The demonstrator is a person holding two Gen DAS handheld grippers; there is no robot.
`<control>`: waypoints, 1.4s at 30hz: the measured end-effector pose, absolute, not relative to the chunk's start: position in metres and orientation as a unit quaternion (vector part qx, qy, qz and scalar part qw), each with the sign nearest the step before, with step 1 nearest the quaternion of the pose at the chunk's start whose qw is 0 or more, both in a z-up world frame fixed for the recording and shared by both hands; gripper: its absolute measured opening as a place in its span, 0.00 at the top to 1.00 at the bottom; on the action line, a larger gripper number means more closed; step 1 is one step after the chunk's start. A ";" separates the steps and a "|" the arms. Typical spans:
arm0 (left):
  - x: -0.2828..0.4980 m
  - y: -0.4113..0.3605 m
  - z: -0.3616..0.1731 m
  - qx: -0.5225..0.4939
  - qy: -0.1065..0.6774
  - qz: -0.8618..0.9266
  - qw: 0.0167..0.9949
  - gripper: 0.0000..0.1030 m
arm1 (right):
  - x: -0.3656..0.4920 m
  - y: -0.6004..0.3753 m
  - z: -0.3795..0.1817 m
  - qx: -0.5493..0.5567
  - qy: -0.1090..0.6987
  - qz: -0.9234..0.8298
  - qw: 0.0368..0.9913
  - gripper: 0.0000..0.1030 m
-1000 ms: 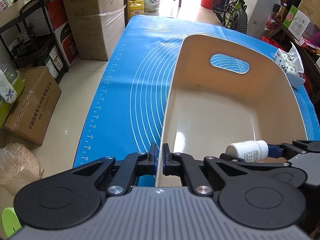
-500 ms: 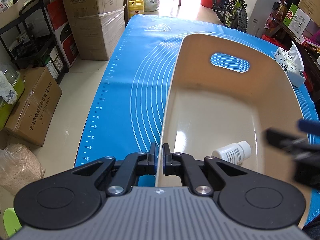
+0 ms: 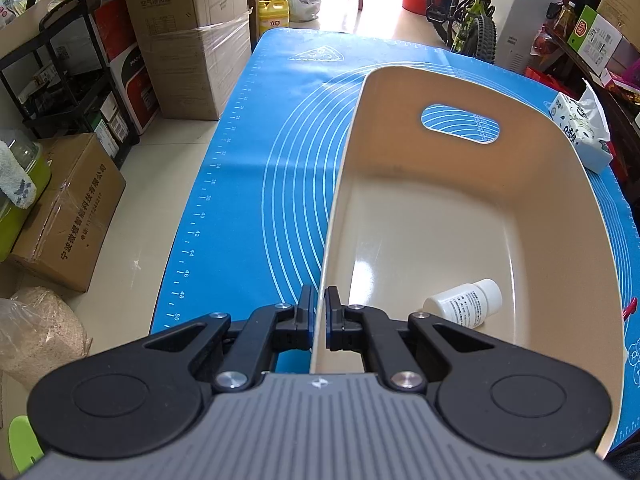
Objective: Organize rigid objects
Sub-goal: 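Grasp the red tool with the right tool, then carry the red tool into the basket and release it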
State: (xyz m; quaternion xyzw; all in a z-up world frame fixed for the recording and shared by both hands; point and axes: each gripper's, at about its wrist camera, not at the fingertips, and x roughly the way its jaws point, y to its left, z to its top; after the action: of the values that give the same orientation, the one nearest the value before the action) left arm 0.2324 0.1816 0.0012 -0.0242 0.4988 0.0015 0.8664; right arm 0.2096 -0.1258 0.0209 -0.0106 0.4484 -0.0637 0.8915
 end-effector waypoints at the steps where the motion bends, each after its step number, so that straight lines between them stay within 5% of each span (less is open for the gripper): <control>1: 0.232 0.182 0.001 -0.025 0.499 0.002 0.866 0.93 | 0.209 -0.132 0.014 -0.002 0.456 -0.068 0.887 0.22; 17: 0.233 0.181 0.001 -0.023 0.500 0.003 0.866 0.93 | 0.223 -0.144 -0.072 0.057 0.521 -0.073 0.849 0.27; 20: 0.233 0.181 0.001 -0.023 0.500 0.003 0.866 0.93 | 0.225 -0.145 -0.072 0.077 0.518 -0.068 0.849 0.33; 22: 0.233 0.181 0.001 -0.023 0.500 0.003 0.866 0.93 | 0.226 -0.143 -0.072 0.085 0.516 -0.062 0.850 0.51; 25: 0.233 0.181 0.002 -0.023 0.500 0.003 0.866 0.93 | 0.224 -0.143 -0.070 0.094 0.508 -0.081 0.852 0.63; 34: 0.233 0.181 0.002 -0.023 0.500 0.004 0.866 0.93 | 0.208 -0.148 -0.049 0.137 0.457 -0.076 0.876 0.76; 42: 0.233 0.181 0.002 -0.023 0.500 0.004 0.866 0.93 | 0.194 -0.143 -0.011 0.126 0.397 -0.064 0.907 0.76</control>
State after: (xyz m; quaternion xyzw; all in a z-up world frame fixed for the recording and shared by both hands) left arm 0.2328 0.1806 0.0017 -0.0232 0.4999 0.0035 0.8658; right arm 0.1935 -0.1434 -0.0109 0.1262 0.3966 -0.0640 0.9070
